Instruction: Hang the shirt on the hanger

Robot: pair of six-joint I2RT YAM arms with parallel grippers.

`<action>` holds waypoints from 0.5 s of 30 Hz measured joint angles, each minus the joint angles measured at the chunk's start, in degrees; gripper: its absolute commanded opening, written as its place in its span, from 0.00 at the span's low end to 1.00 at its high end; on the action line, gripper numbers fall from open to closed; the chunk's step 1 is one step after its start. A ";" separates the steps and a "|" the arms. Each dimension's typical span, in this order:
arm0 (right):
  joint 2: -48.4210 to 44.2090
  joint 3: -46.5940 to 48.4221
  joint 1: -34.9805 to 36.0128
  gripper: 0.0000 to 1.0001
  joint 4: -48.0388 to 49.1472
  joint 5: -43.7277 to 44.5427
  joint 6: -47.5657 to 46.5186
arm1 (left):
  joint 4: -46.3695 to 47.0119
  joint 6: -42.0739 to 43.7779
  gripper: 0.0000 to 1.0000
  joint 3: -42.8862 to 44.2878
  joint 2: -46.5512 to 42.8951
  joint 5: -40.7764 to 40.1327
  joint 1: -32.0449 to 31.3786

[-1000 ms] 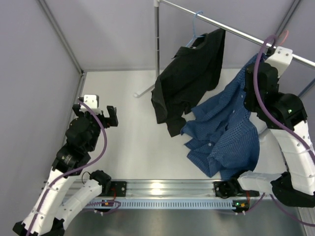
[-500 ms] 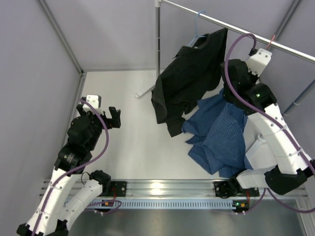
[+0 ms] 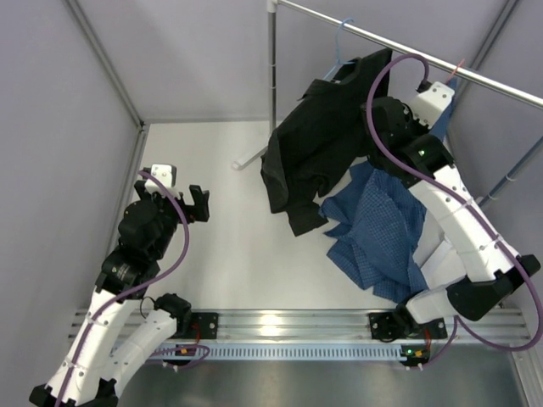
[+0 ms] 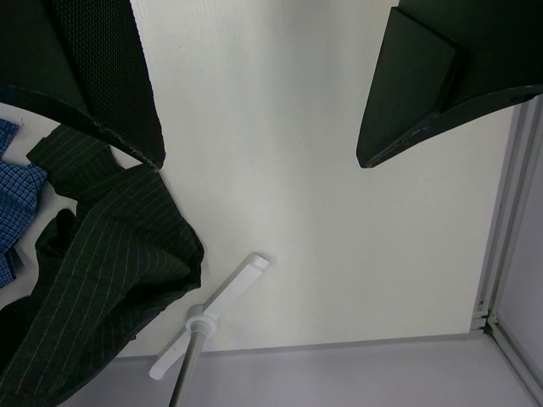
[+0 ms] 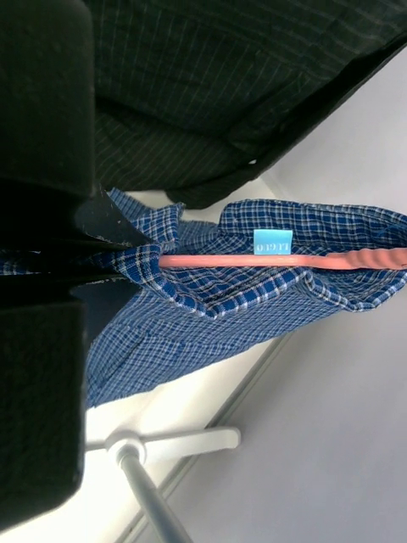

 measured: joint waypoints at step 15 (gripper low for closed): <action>-1.14 -2.62 0.39 0.65 1.73 -0.37 5.46 | 0.00 -0.02 0.98 -0.15 -0.02 0.87 0.00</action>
